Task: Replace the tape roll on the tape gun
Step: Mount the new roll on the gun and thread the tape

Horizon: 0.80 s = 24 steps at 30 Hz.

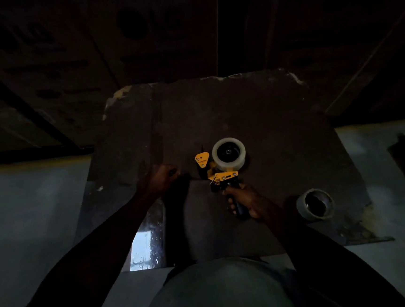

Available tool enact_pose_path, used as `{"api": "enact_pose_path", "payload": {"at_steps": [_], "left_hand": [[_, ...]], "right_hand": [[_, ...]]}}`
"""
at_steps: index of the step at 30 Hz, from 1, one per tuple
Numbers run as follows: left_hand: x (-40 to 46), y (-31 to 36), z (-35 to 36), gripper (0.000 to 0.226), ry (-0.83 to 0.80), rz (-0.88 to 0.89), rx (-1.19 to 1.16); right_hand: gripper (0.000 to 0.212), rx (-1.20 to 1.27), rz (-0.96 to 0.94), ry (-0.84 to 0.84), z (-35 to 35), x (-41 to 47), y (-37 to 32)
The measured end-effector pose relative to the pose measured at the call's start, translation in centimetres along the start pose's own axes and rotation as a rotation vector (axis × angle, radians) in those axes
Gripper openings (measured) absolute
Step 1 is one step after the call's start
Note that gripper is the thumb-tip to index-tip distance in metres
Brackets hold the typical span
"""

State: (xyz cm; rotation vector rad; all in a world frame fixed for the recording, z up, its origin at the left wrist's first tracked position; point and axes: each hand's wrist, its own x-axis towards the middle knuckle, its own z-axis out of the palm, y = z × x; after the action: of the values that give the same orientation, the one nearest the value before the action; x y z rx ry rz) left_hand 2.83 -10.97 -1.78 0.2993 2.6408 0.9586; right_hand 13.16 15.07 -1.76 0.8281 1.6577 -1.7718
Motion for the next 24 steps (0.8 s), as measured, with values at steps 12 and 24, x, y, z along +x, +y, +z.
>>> {"api": "enact_pose_path", "payload": {"at_steps": [12, 24], "left_hand": [[4.2, 2.1, -1.9, 0.024, -0.128, 0.136, 0.165], [6.3, 4.0, 1.2, 0.035, -0.166, 0.068, -0.114]], "right_hand": [[0.012, -0.064, -0.013, -0.028, -0.6, -0.8, 1.1], [0.012, -0.063, 0.009, -0.025, -0.4, -1.2, 0.7]]}}
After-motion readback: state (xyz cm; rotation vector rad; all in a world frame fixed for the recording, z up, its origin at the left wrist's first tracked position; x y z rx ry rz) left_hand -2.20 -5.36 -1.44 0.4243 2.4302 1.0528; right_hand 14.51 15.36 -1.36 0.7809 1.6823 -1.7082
